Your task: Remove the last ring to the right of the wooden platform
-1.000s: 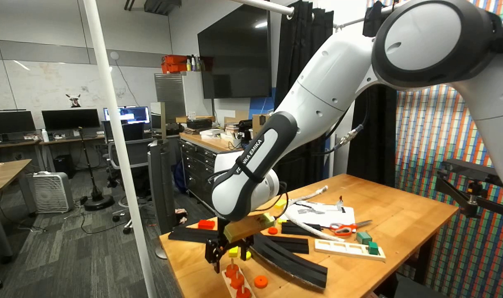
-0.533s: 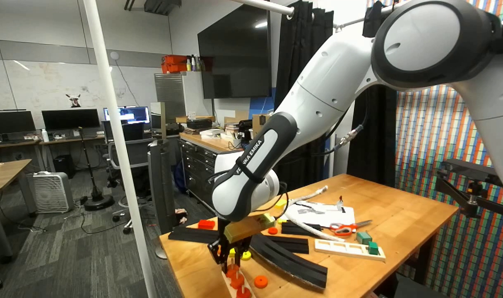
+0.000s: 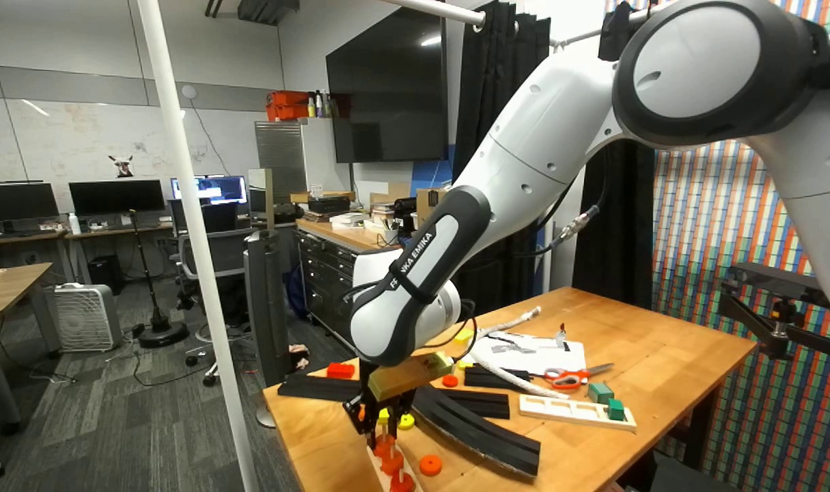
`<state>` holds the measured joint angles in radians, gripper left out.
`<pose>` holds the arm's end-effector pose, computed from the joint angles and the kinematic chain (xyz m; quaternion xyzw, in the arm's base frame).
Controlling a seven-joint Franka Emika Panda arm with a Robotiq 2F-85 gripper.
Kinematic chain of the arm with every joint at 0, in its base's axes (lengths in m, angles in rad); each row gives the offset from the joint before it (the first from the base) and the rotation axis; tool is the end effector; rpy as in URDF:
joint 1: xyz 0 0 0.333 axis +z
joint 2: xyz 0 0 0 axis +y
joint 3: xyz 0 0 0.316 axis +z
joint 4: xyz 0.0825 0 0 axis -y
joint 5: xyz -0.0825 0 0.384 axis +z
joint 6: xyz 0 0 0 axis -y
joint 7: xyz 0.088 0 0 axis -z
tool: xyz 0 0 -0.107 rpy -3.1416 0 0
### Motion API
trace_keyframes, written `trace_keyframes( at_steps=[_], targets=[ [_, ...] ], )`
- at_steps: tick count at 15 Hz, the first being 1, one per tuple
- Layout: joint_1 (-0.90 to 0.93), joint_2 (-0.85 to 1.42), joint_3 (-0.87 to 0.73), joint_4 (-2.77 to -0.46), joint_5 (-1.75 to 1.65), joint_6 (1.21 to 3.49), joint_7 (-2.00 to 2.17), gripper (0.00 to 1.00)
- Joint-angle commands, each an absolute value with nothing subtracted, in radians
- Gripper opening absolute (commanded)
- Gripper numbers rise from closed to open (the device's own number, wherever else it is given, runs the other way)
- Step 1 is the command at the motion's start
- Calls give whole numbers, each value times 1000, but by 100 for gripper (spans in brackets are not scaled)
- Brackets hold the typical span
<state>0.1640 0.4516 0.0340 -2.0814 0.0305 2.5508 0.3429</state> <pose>0.5779 0.1154 0.2082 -0.9961 0.0867 -0.0043 0.0178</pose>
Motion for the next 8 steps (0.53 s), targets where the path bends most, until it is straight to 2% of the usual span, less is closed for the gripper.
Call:
trace_keyframes(
  at_steps=[1, 8],
  targets=[
    [222, 421, -13, -2082, -28, 2530, 433, 24],
    [236, 400, -8, -2081, -51, 2516, 439, 24]
  ],
)
